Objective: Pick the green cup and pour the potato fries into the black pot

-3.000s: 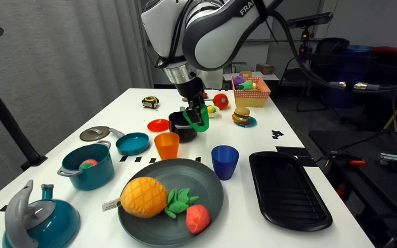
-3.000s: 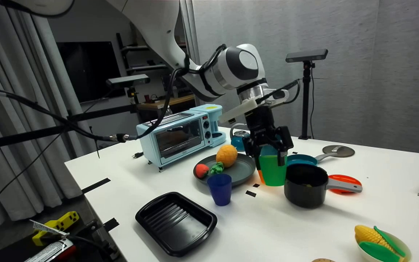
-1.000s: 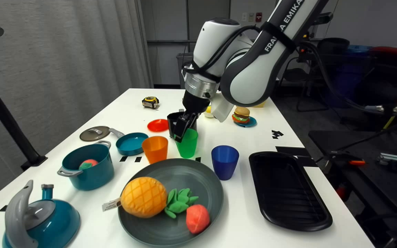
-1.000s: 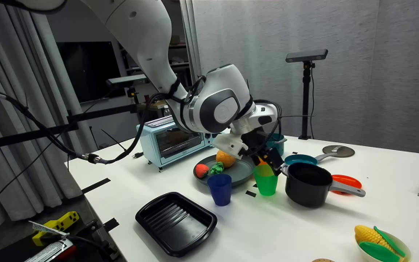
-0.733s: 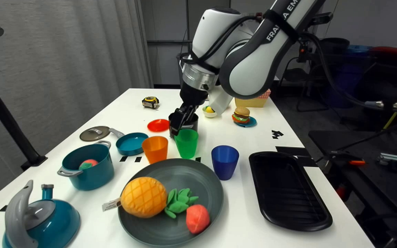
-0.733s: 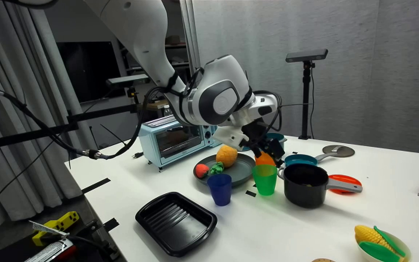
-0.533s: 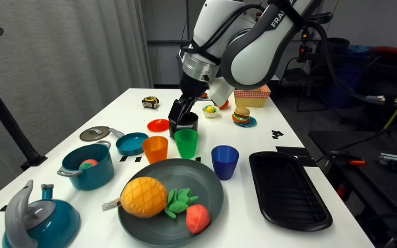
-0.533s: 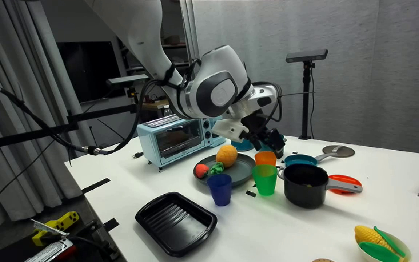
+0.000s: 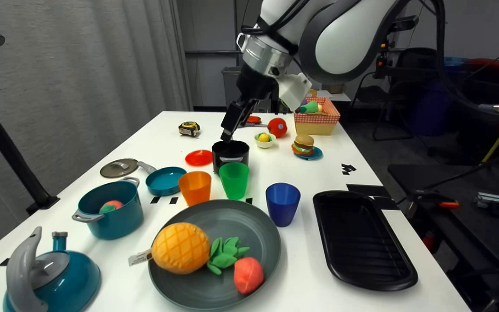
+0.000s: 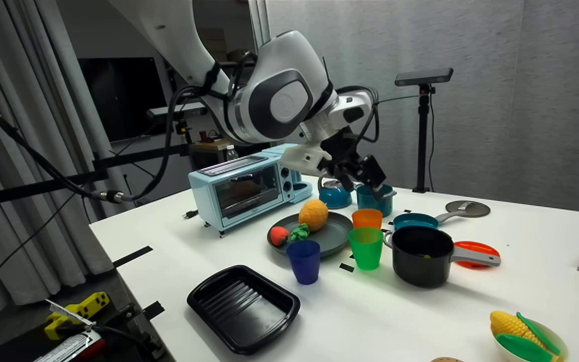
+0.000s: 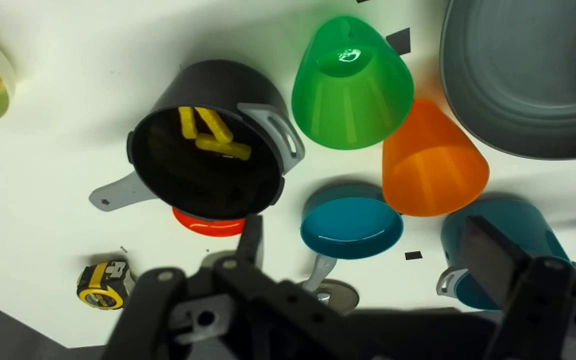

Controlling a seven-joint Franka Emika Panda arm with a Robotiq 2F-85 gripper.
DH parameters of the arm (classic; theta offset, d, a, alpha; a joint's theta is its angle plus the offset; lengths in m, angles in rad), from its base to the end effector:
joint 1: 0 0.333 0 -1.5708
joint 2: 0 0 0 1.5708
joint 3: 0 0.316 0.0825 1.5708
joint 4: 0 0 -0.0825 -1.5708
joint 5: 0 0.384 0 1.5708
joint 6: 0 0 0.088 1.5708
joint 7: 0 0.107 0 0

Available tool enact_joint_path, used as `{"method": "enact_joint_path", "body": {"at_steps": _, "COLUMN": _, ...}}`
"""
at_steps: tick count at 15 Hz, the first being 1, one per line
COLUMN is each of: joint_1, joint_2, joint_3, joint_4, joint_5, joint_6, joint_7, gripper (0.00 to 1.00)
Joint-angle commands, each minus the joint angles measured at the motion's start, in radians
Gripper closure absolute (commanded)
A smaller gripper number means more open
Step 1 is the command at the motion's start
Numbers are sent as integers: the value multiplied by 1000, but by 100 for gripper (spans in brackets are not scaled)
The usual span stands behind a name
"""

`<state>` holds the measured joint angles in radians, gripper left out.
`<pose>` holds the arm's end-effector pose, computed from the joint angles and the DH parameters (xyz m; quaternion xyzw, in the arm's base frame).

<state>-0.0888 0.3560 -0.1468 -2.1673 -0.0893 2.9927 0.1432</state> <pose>0.5895 -0.1320 0.2814 0.9626 -0.1319 0.2310 0.0512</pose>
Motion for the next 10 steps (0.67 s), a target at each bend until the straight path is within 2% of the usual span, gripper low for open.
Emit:
{"method": "enact_joint_path", "body": {"at_steps": 1, "joint_1": 10, "joint_2": -18, "joint_3": -10, "joint_4": -15, "joint_5": 20, "joint_6": 0, "joint_7": -18, "gripper": 0}}
{"method": "enact_joint_path", "body": {"at_steps": 4, "joint_1": 9, "joint_2": -58, "joint_3": -12, "joint_4": -50, "joint_5": 18, "joint_6": 0, "joint_7": -17, "gripper": 0}}
{"method": "enact_joint_path", "body": {"at_steps": 10, "joint_1": 9, "joint_2": -61, "joint_3": -12, "joint_4": -59, "joint_5": 18, "joint_6": 0, "joint_7": -17, "gripper": 0}}
